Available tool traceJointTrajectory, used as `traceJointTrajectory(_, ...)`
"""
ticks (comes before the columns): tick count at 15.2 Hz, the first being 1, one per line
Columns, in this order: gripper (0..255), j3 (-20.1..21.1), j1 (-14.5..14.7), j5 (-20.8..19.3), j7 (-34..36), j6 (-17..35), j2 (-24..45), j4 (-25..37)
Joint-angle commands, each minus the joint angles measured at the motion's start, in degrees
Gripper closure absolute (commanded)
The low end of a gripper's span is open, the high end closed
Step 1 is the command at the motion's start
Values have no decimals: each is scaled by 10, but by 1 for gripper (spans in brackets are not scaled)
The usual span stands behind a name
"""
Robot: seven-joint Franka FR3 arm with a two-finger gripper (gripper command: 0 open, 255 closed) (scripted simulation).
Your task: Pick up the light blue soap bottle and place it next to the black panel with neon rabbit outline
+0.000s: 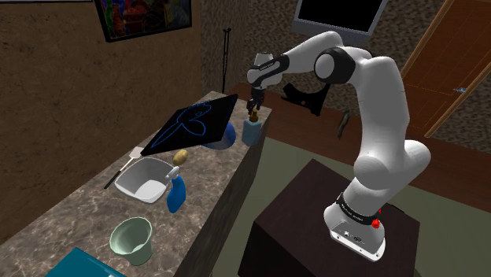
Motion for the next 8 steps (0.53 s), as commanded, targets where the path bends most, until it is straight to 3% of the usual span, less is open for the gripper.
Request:
traceJointTrajectory(1,0,0,0,0,0,0,0,0)
traceJointTrajectory(8,0,1,0,1,-1,-49,-41,9)
